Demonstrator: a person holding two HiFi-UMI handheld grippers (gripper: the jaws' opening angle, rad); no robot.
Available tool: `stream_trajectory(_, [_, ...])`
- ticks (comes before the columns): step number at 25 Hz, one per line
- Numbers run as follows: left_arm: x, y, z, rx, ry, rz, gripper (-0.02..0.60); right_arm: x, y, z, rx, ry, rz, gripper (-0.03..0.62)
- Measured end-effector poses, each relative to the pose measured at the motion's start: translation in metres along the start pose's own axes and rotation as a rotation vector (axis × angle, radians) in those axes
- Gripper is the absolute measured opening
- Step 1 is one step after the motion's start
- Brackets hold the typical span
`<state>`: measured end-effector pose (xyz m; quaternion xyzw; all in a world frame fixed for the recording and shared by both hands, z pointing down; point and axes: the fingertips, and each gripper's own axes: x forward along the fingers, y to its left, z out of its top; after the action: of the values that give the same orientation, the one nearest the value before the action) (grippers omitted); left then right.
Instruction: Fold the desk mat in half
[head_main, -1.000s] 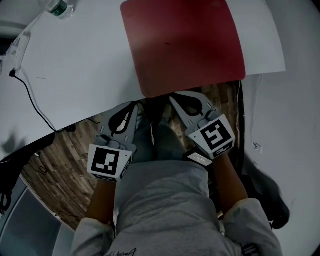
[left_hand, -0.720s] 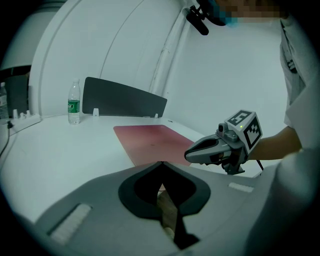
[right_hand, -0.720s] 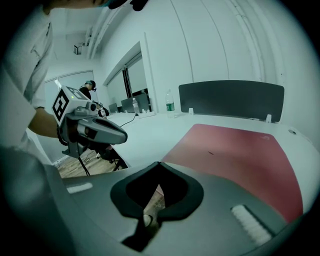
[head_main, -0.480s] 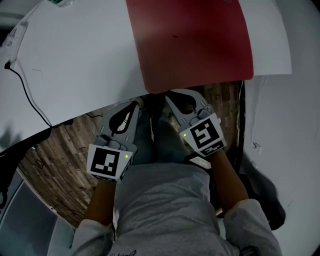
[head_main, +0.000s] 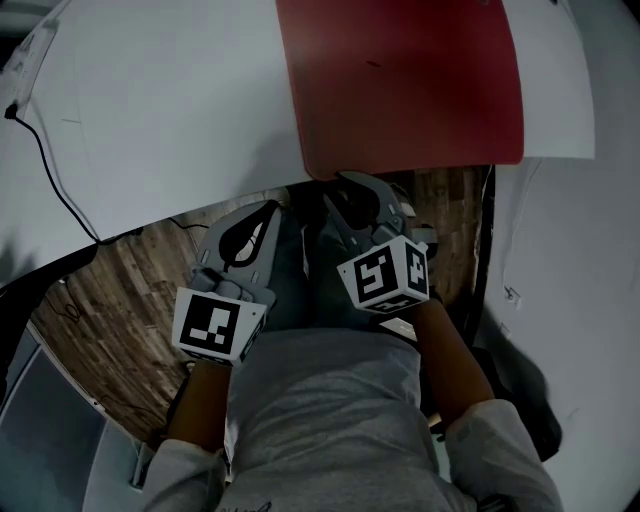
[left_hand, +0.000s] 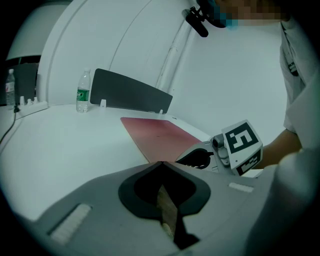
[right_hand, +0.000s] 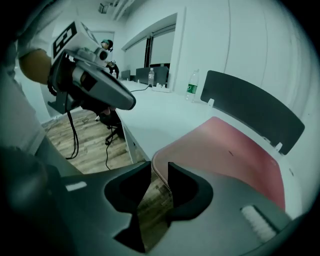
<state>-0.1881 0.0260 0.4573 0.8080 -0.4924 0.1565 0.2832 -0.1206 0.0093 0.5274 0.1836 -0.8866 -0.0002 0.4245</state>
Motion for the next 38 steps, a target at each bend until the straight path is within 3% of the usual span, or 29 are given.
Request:
stream_trajectory(8, [-0.005,0.009,-0.007,-0.026,-0.007,0.008,0.02,0.015,0.006,-0.002,-0.168,0.083,-0.062,0.127])
stream_trajectory(15, [-0.007,0.011,-0.009,-0.036,-0.007,0.006,0.02,0.024,0.003,-0.004,-0.227,0.127,-0.12,0.13])
stream_trajectory(22, [-0.005,0.012,-0.008,-0.024,-0.001,0.0,0.02,0.021,0.003,-0.001,-0.179,0.107,-0.084,0.102])
stream_trajectory(25, [-0.004,0.011,-0.005,-0.02,0.002,-0.002,0.02,0.016,0.002,0.003,-0.146,0.084,-0.083,0.025])
stream_trajectory(38, [0.003,0.005,0.006,0.017,-0.006,-0.049,0.02,0.002,-0.01,0.015,0.019,0.021,-0.073,0.02])
